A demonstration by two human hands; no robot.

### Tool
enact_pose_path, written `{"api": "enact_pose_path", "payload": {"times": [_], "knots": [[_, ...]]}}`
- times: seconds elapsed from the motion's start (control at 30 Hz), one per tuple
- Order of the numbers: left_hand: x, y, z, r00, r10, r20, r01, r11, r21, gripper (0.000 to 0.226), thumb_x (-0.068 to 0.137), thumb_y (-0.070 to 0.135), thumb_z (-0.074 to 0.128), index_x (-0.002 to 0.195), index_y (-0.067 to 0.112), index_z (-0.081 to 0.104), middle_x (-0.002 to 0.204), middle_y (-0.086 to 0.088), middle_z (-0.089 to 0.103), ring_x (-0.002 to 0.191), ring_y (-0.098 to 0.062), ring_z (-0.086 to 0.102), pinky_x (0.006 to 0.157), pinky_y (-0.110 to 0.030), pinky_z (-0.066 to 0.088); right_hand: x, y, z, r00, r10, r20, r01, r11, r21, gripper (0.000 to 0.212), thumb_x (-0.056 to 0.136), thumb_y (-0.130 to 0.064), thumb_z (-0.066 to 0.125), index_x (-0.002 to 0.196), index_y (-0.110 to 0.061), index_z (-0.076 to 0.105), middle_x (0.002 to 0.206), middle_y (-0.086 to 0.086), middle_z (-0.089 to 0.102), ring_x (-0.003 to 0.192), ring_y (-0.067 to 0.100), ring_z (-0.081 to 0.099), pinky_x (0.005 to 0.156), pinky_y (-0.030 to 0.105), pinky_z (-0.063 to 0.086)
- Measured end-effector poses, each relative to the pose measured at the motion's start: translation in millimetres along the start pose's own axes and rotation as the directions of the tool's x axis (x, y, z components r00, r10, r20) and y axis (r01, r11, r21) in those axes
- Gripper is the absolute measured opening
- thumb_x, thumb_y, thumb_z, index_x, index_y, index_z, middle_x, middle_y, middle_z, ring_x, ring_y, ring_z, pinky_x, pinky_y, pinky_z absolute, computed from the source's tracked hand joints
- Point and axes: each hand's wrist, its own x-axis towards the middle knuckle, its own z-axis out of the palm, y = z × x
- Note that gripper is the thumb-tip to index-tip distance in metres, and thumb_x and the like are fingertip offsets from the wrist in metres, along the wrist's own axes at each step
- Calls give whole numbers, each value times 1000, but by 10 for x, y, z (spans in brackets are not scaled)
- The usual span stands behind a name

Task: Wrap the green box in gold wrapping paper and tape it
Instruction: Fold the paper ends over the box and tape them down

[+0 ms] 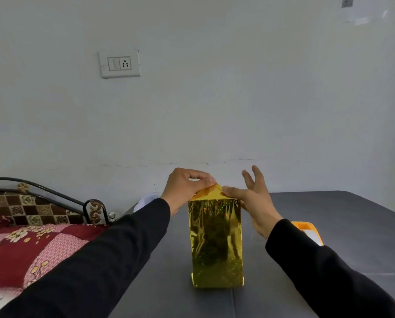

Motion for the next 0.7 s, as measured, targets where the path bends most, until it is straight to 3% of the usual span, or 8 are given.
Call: {"api": "enact_pose_path", "payload": {"times": [0.1,0.23,0.37,0.53,0.7], "knots": [[-41,-81,27,999,-28,-18,28,999,34,18,78,33,86,94,25,83,104,16,77,104,-1,68,94,-24,55,-73,33,10,999,-33,1,33,999,-10,114,79,-3,85,161,-40,15,162,-15,33,126,9,54,99,31,50],[-109,-221,87,998,-66,-16,67,996,56,23,77,35,87,96,24,84,107,13,77,107,-6,69,97,-31,57,-152,173,-30,1000,6,-7,-6,1000,3,114,80,0,84,161,-41,15,165,-12,30,139,24,48,106,41,49],[-109,-170,138,994,-111,17,110,992,63,23,77,30,88,98,21,83,106,11,77,103,-6,70,90,-22,57,-138,177,-54,998,56,-21,-56,998,3,110,84,4,78,161,-40,14,166,-10,29,144,27,43,113,47,45],[-120,-144,214,982,-190,-10,190,982,10,20,74,26,90,91,19,84,98,8,78,100,-10,70,84,-22,56,-124,195,-18,992,96,-78,-100,994,-47,104,85,-2,76,161,-39,15,164,-7,32,138,22,46,101,35,45],[-175,-135,268,935,-351,-43,337,921,-197,13,89,20,78,102,18,79,108,-2,77,108,-21,69,105,-42,52,-118,187,-7,990,102,-93,-106,994,-39,103,85,0,75,161,-36,16,164,-6,32,126,14,45,95,33,40]]}}
